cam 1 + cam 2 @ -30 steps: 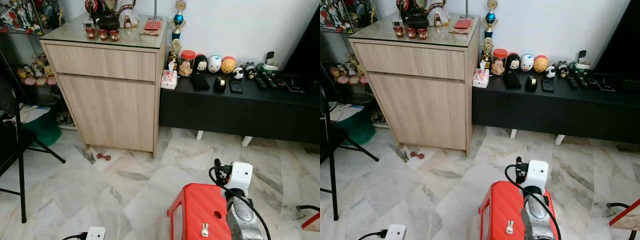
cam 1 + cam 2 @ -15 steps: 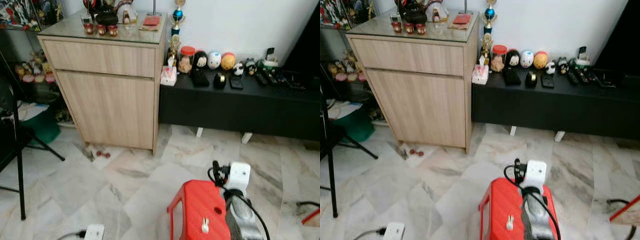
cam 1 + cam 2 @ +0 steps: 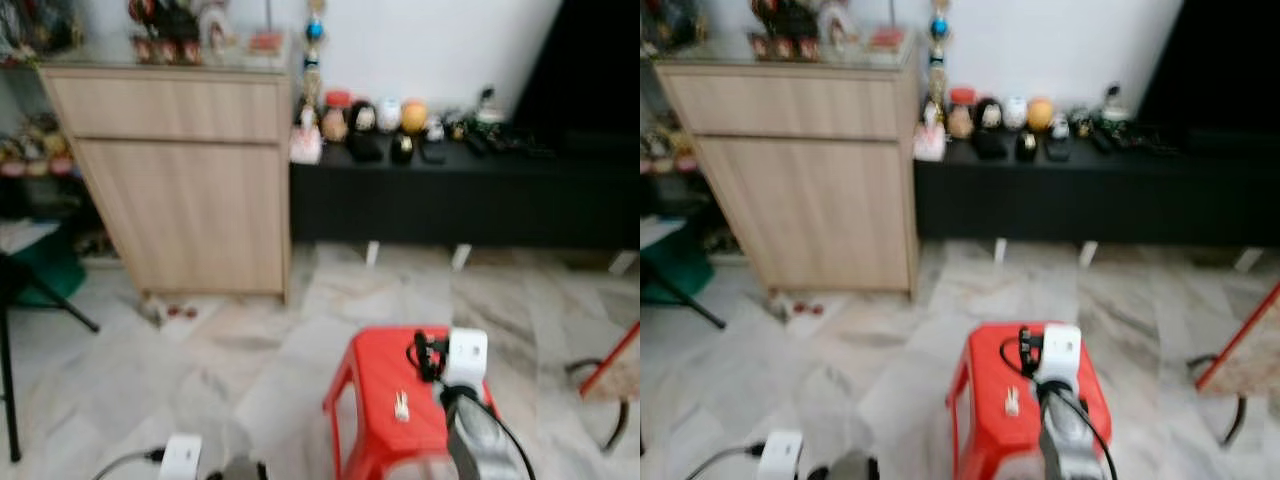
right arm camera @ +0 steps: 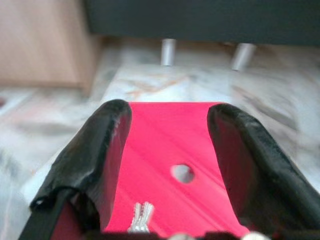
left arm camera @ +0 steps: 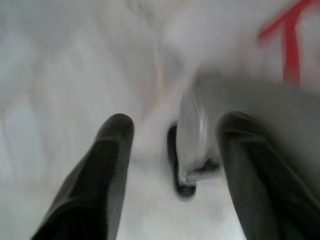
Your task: Hang keys on a hook
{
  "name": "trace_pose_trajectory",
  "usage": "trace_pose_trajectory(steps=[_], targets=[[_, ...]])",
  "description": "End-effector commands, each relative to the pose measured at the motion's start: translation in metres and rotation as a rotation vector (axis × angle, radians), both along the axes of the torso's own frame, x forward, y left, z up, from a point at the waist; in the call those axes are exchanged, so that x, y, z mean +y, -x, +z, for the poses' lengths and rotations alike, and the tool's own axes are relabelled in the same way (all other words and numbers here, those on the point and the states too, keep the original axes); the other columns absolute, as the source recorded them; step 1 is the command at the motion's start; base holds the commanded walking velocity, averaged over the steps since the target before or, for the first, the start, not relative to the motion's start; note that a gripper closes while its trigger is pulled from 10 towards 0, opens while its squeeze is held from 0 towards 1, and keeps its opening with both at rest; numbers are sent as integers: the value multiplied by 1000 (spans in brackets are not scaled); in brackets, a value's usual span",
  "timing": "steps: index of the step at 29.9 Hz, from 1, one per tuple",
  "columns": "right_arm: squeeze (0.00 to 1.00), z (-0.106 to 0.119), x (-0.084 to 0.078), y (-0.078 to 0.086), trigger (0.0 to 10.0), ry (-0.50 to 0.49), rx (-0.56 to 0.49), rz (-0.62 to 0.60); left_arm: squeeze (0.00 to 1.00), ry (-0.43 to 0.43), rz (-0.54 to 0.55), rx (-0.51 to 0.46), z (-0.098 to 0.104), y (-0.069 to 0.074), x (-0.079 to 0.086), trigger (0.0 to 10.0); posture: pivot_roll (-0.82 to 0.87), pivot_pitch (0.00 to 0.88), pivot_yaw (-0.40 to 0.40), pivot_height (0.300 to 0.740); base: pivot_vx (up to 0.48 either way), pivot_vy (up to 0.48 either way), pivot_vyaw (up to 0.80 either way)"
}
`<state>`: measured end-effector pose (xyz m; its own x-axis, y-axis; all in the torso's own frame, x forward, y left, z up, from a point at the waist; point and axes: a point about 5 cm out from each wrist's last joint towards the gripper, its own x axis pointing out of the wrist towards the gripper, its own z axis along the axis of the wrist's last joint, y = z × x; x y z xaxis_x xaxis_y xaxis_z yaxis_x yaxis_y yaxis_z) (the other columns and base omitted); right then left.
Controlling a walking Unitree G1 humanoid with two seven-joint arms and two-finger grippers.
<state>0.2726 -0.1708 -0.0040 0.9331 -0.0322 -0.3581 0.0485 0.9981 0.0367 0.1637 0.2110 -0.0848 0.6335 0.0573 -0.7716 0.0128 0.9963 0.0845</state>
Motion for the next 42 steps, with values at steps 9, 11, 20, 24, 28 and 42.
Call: trace_pose_trajectory(steps=[9,11,20,24,28,42], targets=[[0,-2,7,-6,10000,1,59,62,0,31,-14,101,-11,20,-9,10000,93,0,-75,633,0,0,0],[0,-6,8,-5,10000,3,93,71,0,31,-14,102,-11,20,-9,10000,93,0,-75,633,0,0,0],[0,-19,11,-1,10000,-52,238,36,0,38,-13,103,-11,20,-10,10000,87,0,-64,633,0,0,0],[0,-21,16,-2,10000,-147,277,18,0,39,-16,105,-11,19,-11,10000,84,0,-62,633,0,0,0],[0,-26,25,1,10000,-202,344,33,0,40,-19,109,-12,20,-13,10000,89,0,-62,633,0,0,0],[0,-18,25,-5,10000,-106,236,61,0,31,-18,119,-13,25,-11,10000,100,0,-71,633,0,0,0]])
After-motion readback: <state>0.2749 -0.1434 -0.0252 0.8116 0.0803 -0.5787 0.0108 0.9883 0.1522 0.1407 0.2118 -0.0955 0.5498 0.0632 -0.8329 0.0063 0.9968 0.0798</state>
